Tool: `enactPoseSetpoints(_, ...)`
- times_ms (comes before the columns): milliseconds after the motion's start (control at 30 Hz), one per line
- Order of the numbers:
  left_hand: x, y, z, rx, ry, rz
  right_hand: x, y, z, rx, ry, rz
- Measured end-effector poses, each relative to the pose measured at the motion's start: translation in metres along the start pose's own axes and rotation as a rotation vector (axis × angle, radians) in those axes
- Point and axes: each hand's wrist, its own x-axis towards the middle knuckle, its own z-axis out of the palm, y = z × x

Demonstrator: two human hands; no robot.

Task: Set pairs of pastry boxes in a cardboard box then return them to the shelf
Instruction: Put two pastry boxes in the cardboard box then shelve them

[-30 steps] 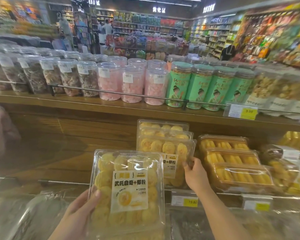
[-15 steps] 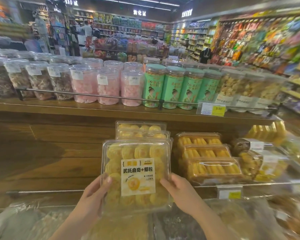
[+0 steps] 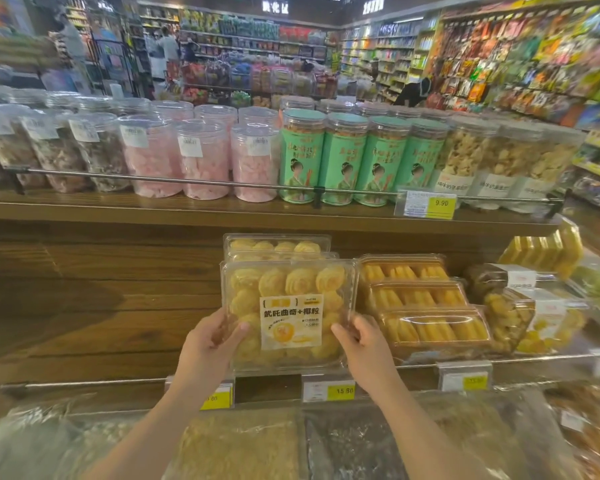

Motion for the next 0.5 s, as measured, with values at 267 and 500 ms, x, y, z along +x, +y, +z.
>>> enactPoseSetpoints(267,0.008,-0.005,0.003,0.022,0.120,0.027,0.005,0.012,0.017,0.015,0.142,-0.080)
enactPoseSetpoints(500,0.003,-0.016,0.004,0.031,0.175,0.027,0.002,0.019,0.025,0.029,0.194,-0.132)
